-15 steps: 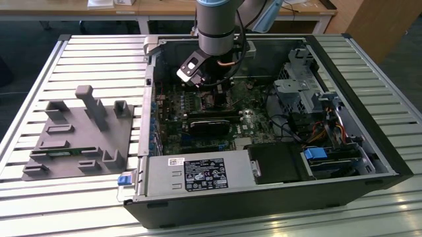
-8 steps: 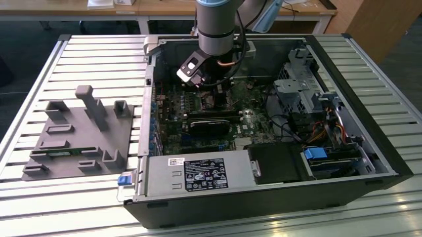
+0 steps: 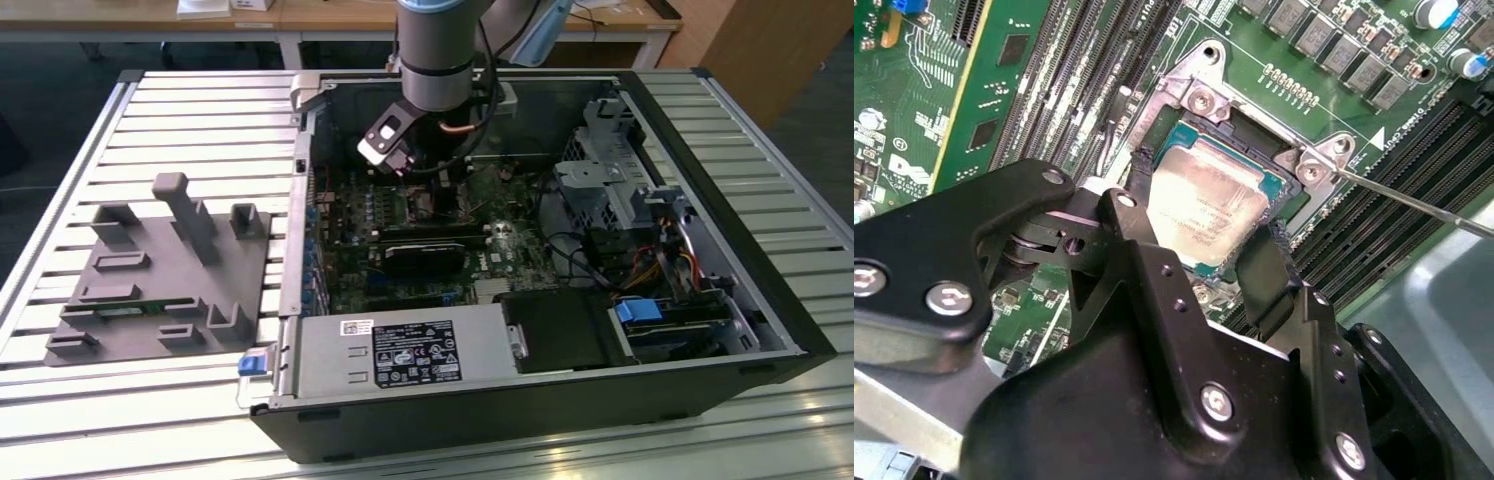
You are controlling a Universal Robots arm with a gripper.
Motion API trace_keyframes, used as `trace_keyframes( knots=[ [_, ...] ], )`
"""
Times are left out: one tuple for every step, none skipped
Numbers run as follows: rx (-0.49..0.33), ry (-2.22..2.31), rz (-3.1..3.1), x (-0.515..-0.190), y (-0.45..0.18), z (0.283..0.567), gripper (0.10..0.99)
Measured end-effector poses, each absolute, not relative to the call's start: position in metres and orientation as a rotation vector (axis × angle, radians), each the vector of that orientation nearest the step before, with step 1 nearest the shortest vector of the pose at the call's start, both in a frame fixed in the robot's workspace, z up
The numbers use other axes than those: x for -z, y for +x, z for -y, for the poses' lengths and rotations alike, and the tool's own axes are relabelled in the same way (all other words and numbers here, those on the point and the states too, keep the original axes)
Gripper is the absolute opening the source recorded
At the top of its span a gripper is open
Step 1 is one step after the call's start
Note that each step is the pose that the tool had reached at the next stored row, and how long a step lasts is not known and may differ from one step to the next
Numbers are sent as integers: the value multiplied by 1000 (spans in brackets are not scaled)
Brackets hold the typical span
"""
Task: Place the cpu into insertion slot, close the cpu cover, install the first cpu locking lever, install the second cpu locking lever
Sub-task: 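Place the cpu into insertion slot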
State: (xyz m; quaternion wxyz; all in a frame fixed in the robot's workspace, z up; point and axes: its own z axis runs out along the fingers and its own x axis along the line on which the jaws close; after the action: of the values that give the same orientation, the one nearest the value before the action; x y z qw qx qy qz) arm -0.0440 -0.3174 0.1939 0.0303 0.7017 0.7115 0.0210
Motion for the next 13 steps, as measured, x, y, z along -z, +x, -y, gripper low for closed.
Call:
trace_keyframes(
  knots=[
    [-65, 2163, -2193, -194, -44, 317, 612],
    [-65, 2163, -2193, -194, -44, 317, 612],
    [-65, 2163, -2193, -194, -44, 317, 612],
    [-65, 2163, -2193, -194, -44, 316, 612],
    [-65, 2163, -2193, -194, -44, 316, 612],
    [-65, 2163, -2193, -194, -44, 316, 612],
    [-65, 2163, -2193, -194, -44, 316, 612],
    [-65, 2163, -2193, -194, -44, 316, 612],
    [-65, 2164, -2193, -194, -44, 316, 612],
    [-65, 2164, -2192, -194, -44, 316, 612],
    [-65, 2165, -2191, -194, -44, 316, 612],
    [-65, 2165, -2191, -194, -44, 316, 612],
    [-65, 2165, -2191, -194, -44, 315, 612]
  ],
)
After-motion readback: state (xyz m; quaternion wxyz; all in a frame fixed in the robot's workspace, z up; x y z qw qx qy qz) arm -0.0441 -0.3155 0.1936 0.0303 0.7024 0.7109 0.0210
